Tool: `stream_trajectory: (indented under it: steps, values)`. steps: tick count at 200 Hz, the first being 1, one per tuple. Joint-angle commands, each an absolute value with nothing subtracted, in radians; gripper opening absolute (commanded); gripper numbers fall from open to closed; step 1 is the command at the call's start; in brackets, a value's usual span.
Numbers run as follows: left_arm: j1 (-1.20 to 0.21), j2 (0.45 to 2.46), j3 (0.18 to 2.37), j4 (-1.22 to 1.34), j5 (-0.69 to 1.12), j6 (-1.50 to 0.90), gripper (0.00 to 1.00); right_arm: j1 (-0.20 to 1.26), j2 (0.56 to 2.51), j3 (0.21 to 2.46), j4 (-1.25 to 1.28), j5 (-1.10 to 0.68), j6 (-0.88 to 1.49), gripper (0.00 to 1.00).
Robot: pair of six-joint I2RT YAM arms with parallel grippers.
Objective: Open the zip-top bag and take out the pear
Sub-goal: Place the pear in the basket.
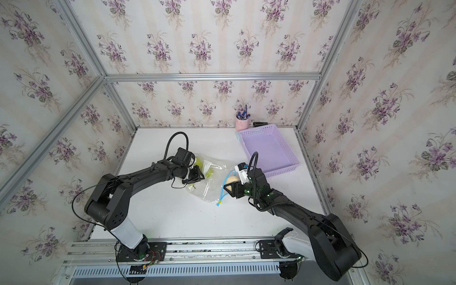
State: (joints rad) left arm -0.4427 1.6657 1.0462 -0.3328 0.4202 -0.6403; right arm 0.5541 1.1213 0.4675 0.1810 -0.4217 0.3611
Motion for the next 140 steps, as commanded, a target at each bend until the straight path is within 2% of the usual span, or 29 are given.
stream_trajectory:
  steps: [1, 26, 44, 54, 73, 94, 120, 140]
  values:
    - [-0.441, 1.603, 1.053, -0.315, 0.405, -0.595, 0.35, 0.552, 1.073, 0.495, 0.040, -0.320, 0.377, 0.56]
    - [-0.439, 1.483, 1.034, -0.385, 0.263, -0.535, 0.41, 0.395, 1.062, 0.544, -0.024, -0.190, 0.512, 0.55]
    - [-0.428, 1.364, 0.991, -0.412, 0.153, -0.489, 0.51, 0.304, 1.062, 0.579, 0.075, -0.170, 0.560, 0.55]
    - [-0.413, 1.313, 0.954, -0.408, 0.122, -0.459, 0.54, 0.256, 1.137, 0.641, 0.100, -0.180, 0.556, 0.55]
    - [-0.354, 1.243, 0.883, -0.381, 0.111, -0.440, 0.70, 0.170, 1.362, 0.854, 0.028, -0.183, 0.541, 0.56]
    - [-0.250, 1.228, 0.832, -0.354, 0.189, -0.470, 0.94, 0.102, 1.561, 1.016, -0.079, -0.141, 0.545, 0.68]
    - [-0.174, 1.281, 0.853, -0.389, 0.303, -0.473, 0.95, 0.057, 1.622, 1.061, -0.080, -0.062, 0.516, 0.89]
    - [-0.163, 1.309, 0.856, -0.373, 0.332, -0.489, 0.95, 0.053, 1.641, 1.129, -0.156, -0.111, 0.426, 0.96]
